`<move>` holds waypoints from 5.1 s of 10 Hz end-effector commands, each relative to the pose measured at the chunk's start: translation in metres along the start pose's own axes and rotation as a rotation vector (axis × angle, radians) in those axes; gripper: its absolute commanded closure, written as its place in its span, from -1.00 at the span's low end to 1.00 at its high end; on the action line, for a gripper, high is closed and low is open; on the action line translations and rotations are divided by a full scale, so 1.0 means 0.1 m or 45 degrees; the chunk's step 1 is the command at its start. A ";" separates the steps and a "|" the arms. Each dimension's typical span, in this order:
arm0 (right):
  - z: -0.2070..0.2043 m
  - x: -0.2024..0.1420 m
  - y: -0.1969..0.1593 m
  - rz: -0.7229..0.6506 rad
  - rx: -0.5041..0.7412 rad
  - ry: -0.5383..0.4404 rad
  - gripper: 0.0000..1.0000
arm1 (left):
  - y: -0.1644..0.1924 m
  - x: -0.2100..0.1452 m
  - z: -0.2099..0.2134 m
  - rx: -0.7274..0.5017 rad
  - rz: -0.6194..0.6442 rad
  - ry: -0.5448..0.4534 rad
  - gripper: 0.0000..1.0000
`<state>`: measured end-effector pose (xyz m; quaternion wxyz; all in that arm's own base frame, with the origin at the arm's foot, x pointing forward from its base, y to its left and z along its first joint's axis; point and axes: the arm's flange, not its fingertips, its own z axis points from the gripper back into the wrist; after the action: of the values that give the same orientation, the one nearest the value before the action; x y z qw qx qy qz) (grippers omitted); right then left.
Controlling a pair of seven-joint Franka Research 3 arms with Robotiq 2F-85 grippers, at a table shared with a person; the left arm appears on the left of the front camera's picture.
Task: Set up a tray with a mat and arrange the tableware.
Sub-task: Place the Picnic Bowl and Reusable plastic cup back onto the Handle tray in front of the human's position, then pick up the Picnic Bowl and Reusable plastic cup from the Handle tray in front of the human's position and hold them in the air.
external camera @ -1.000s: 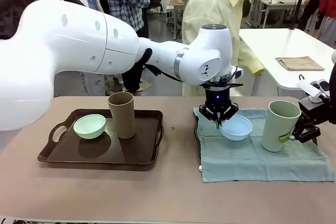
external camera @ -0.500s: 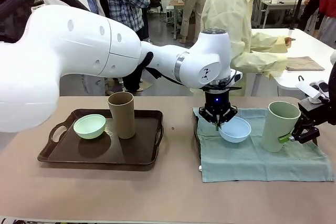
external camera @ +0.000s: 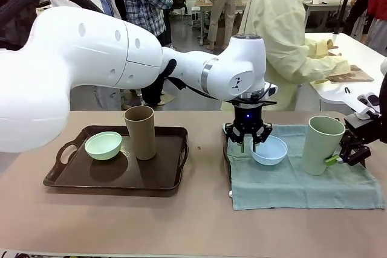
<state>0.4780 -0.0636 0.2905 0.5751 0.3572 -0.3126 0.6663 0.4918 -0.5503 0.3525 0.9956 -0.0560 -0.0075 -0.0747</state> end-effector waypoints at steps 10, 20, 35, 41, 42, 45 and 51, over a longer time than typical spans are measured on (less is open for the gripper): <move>1.10 1.23 0.29 -0.619 -0.180 0.767 -1.00 | 0.77 -0.57 1.47 0.101 -0.038 -0.150 -0.94; 0.79 3.28 0.26 -1.188 -0.827 1.096 -1.00 | 1.33 -1.13 2.89 0.416 0.030 -0.363 -0.94; 0.85 3.30 0.29 -1.175 -0.761 1.022 -1.00 | 1.29 -1.07 2.93 0.396 -0.019 -0.339 -0.94; 1.10 3.09 0.57 -1.370 -1.005 1.017 -1.00 | 2.51 -1.60 3.01 0.155 0.234 -0.211 -0.95; 1.17 3.04 0.67 -1.482 -0.947 0.956 -1.00 | 2.80 -1.71 3.11 0.112 0.290 -0.208 -0.95; 1.63 2.82 0.89 -1.672 -0.724 0.724 -1.00 | 3.67 -1.77 3.13 -0.051 0.380 -0.167 -0.95; 2.06 2.19 0.98 -1.892 -0.430 0.203 -1.00 | 4.99 -1.97 2.72 -0.714 0.220 -0.173 -0.95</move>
<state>0.3791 -0.1393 0.5906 0.9470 0.3111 -0.0522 0.0606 0.3783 0.0009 0.5709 0.9536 -0.2975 -0.0293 0.0362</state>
